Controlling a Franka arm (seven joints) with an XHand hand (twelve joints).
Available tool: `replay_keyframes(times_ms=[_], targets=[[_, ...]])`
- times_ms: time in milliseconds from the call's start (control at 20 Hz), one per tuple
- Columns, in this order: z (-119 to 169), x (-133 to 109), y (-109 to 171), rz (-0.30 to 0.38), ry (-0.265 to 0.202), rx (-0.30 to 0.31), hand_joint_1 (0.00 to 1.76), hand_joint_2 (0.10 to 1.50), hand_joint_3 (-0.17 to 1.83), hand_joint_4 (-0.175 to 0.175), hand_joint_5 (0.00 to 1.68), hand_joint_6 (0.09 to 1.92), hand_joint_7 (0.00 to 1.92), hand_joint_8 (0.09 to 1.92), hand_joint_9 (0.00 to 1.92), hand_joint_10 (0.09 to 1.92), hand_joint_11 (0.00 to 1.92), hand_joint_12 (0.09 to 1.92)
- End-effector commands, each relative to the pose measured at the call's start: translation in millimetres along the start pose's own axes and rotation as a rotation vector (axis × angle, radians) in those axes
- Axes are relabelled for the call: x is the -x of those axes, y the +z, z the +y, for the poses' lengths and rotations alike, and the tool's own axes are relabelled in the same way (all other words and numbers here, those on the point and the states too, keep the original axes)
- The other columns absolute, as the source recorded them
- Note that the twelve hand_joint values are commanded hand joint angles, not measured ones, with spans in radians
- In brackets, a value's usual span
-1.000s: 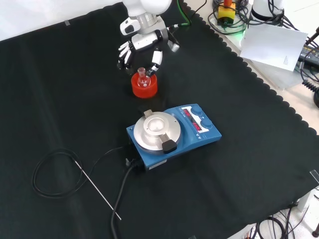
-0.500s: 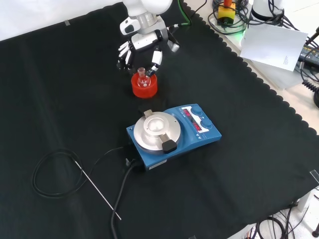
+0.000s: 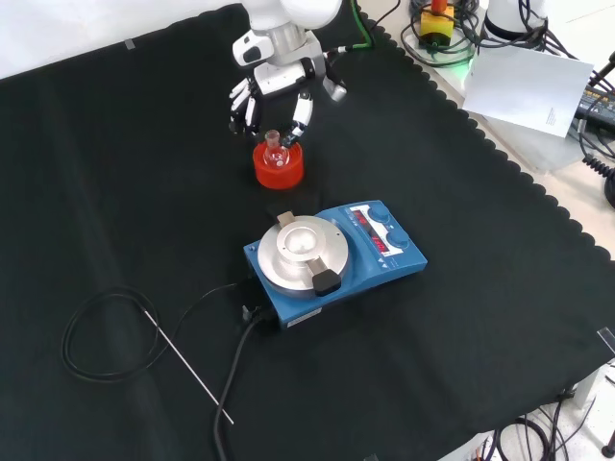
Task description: Pick up the round-bottom flask.
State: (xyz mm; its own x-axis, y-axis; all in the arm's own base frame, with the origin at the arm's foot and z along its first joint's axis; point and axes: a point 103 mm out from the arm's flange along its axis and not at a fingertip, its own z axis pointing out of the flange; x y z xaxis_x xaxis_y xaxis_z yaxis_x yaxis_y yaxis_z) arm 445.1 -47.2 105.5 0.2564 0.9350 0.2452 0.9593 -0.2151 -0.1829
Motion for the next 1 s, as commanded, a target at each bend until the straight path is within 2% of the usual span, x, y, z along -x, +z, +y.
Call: replay_keyframes(times_ms=[50,350,600,1000], targets=[[-2.2,-3.8,-21.7,0.039,0.019,-0.008,1.10,0.66,0.74,0.168,1.17,0.90,0.48,0.70,0.71,0.60,0.36,1.33],[-10.7,-13.8,-55.7,0.075,0.035,0.003,1.11,0.64,0.77,0.146,1.18,0.90,0.46,0.70,0.71,0.59,0.38,1.33],[-21.6,-29.2,-81.4,0.123,0.049,0.003,1.13,0.62,0.80,0.108,1.20,0.87,0.45,0.70,0.70,0.60,0.39,1.33],[-33.5,-71.3,-110.9,0.085,-0.014,0.030,1.14,0.60,0.81,0.085,1.22,0.84,0.45,0.71,0.69,0.60,0.40,1.33]])
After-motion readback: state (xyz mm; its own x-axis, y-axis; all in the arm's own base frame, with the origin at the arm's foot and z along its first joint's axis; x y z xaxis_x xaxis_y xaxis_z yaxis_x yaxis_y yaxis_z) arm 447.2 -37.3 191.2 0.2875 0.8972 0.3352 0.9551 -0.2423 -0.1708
